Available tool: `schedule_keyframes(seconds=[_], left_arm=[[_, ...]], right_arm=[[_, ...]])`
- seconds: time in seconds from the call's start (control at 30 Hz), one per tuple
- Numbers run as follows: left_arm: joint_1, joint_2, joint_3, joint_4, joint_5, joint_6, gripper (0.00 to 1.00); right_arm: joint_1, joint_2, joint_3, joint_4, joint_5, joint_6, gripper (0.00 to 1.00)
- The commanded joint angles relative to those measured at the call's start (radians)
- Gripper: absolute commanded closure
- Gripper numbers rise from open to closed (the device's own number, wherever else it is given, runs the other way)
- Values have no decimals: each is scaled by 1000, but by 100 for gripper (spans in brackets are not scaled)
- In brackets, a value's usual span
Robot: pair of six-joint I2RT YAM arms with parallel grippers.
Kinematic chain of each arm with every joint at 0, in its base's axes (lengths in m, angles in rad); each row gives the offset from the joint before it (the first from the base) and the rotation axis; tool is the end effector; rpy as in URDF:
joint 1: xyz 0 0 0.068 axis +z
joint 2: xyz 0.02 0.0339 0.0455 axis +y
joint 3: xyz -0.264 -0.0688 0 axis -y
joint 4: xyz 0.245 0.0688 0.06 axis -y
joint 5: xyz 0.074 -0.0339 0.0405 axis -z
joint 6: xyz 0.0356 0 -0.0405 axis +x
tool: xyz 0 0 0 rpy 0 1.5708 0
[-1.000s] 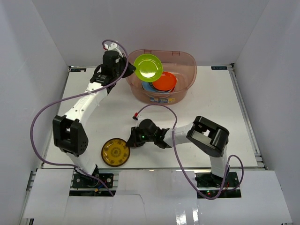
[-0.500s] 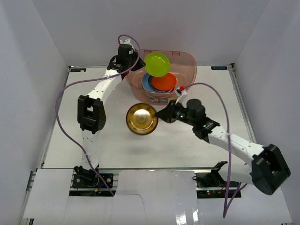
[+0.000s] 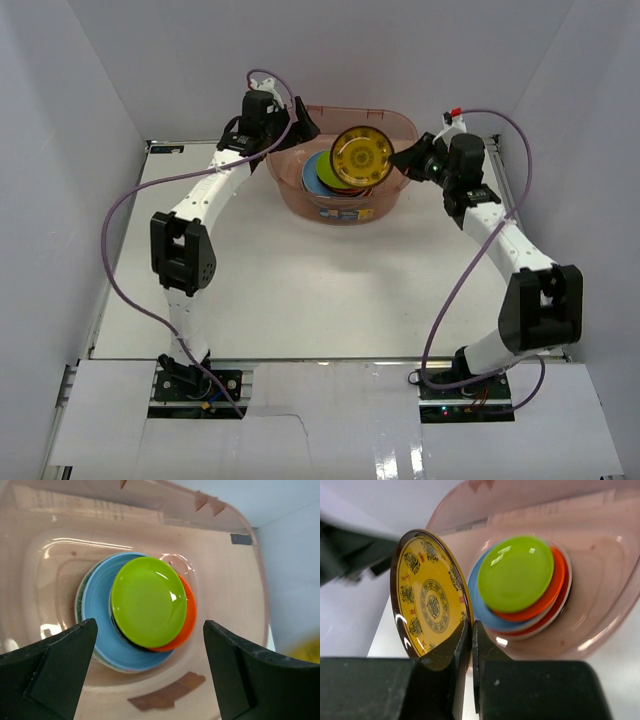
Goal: Place the plates into the plastic bin on the countertop
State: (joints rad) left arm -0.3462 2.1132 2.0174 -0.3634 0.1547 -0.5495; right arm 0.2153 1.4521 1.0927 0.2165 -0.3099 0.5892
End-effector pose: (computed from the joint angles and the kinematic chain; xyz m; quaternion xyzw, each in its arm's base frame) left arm 0.4720 -0.1761 0.3275 -0.0454 0.8467 -0.2870 0.4457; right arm 0.3357 0.0845 0.3303 0.0395 0.7525 0.3606 0.5497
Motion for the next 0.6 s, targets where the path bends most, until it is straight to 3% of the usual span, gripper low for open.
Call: schedule_keyframes(seconds=[0.0, 0.17, 0.3, 0.37, 0.4, 0.43, 0.5, 0.53, 0.57], left_arm=[[9, -263, -104, 34, -56, 66, 2], [7, -557, -402, 92, -60, 63, 2], [7, -726, -642, 95, 14, 46, 2], [9, -780, -701, 81, 38, 46, 2], [7, -830, -750, 75, 45, 45, 2], [9, -854, -769, 60, 49, 45, 2], [7, -898, -802, 44, 55, 40, 2], [9, -938, -827, 25, 59, 40, 2], [7, -955, -836, 12, 51, 40, 2]], right_arm=[[-16, 128, 216, -8, 9, -29, 92], [-10, 362, 404, -100, 32, -49, 92], [16, 454, 504, -161, 61, -74, 89], [33, 487, 544, -186, 63, -81, 76], [38, 491, 550, -189, 64, -89, 65], [41, 499, 559, -193, 61, -94, 38], [47, 505, 607, -215, 55, -107, 12], [45, 496, 619, -257, 49, -112, 6], [47, 484, 624, -265, 49, -118, 10]])
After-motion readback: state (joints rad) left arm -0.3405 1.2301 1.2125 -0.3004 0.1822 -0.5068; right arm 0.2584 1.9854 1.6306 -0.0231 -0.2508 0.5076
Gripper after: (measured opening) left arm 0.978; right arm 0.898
